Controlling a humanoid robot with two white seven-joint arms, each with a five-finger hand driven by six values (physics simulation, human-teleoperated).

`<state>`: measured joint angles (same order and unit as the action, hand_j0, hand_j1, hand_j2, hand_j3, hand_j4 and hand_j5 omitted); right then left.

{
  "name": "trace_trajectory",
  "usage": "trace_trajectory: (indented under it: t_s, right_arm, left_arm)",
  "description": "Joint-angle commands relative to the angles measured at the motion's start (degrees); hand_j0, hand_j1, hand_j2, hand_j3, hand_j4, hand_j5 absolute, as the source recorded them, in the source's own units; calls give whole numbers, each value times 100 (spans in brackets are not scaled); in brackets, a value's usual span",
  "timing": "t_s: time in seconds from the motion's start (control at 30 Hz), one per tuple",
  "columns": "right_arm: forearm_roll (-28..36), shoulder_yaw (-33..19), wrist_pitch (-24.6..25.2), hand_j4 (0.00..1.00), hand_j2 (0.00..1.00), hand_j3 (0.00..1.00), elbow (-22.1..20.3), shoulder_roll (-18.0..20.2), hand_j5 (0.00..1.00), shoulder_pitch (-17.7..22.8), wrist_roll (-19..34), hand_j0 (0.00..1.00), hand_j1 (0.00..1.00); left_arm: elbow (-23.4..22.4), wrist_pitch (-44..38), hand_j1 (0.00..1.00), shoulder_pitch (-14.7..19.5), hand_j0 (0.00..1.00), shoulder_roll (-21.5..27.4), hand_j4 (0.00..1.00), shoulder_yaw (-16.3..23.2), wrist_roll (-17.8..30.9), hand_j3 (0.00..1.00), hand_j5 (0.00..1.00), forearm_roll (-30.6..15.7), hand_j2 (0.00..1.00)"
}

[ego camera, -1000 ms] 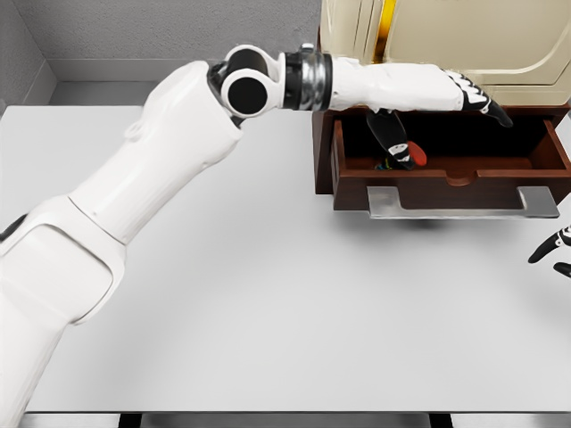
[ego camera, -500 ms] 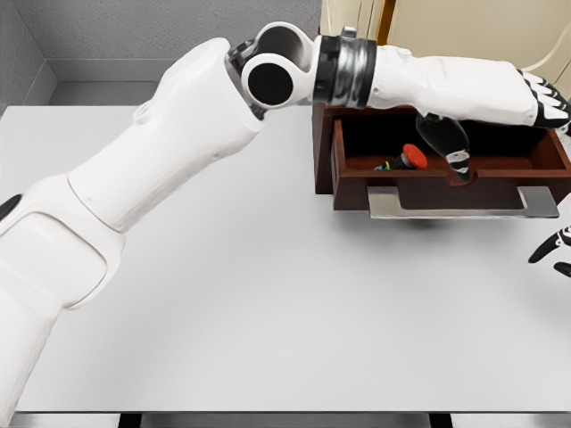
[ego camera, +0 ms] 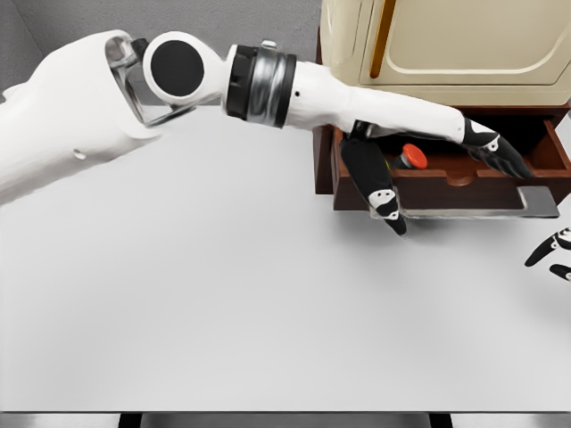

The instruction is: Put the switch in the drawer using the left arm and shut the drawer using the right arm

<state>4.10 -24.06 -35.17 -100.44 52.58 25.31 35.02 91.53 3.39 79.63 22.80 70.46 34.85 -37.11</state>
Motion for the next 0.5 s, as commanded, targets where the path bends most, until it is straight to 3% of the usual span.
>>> trace_trajectory:
  t_s: [0.0, 0.1, 0.23, 0.3, 0.4, 0.47]
  right_arm:
    - [47, 6, 17, 53, 53, 53, -2, 7, 53, 0, -2, 53, 53]
    - [39, 6, 17, 53, 53, 53, -2, 7, 53, 0, -2, 53, 53]
    - [47, 6, 17, 53, 53, 53, -2, 7, 53, 0, -2, 53, 53]
    - [47, 6, 17, 53, 53, 53, -2, 7, 53, 0, -2, 53, 53]
    - [39, -2, 17, 53, 53, 53, -2, 7, 53, 0, -2, 53, 53]
    - [47, 6, 17, 53, 53, 53, -2, 6, 53, 0, -2, 53, 53]
  left_arm:
    - [75, -1279, 95, 0, 95, 331, 95, -33, -22, 95, 95, -200, 95]
    - [93, -1736, 95, -35, 95, 594, 95, -33, -40, 95, 95, -719, 95]
    - [84, -1886, 95, -141, 95, 656, 95, -24, -154, 95, 95, -789, 95]
    - [93, -1974, 96, -202, 96, 656, 96, 11, -444, 96, 96, -983, 96]
    - [58, -2150, 96, -220, 96, 550, 96, 11, -839, 96, 96, -1334, 96]
    - [-258, -2167, 96, -237, 96, 313, 96, 11, -857, 96, 96, -1343, 96]
